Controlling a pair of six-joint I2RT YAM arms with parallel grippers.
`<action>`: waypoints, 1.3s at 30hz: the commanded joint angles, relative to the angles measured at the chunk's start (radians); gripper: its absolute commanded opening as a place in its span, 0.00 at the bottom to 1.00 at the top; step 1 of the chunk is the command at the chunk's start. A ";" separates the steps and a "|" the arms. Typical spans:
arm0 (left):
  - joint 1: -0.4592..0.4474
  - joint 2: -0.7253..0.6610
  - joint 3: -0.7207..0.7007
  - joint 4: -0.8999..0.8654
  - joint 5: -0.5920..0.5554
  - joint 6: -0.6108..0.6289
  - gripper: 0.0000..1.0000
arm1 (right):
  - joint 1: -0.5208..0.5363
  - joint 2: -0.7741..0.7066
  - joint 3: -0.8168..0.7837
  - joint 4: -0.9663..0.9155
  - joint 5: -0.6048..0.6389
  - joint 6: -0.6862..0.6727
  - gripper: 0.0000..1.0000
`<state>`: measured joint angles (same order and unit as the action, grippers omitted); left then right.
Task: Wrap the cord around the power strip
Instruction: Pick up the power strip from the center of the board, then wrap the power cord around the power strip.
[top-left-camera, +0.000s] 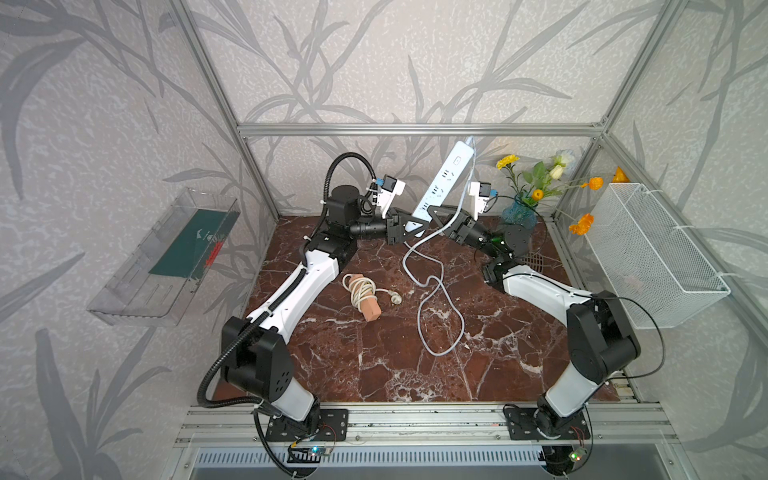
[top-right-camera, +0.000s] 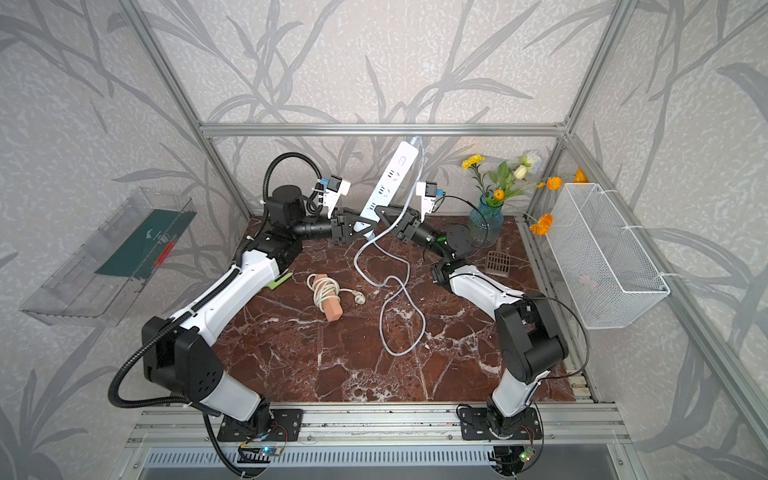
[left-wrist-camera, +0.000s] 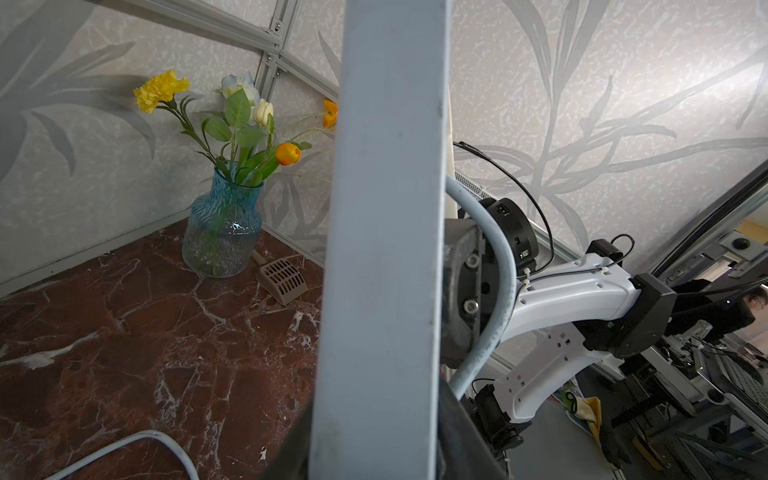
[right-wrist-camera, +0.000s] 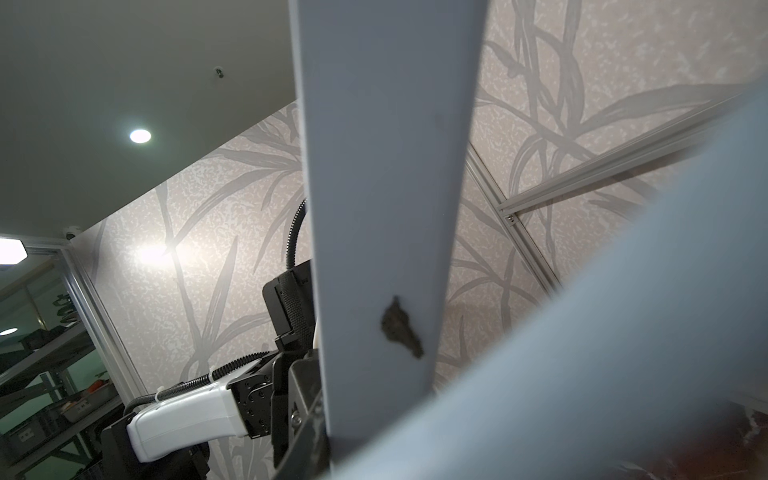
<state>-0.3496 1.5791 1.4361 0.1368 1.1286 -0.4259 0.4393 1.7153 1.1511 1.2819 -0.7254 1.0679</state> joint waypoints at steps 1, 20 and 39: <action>-0.010 -0.006 0.051 0.035 0.020 -0.025 0.17 | 0.013 0.018 0.037 0.079 -0.019 -0.002 0.06; 0.026 -0.109 0.052 -0.123 -0.113 0.086 0.00 | -0.172 -0.281 -0.341 -0.332 0.154 -0.098 0.69; -0.063 -0.212 0.103 -0.129 -0.185 0.049 0.00 | 0.102 -0.210 -0.266 -0.912 0.691 -1.026 0.90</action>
<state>-0.3992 1.4162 1.4845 -0.0368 0.9504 -0.4007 0.5018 1.4464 0.8936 0.3176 -0.1486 0.2031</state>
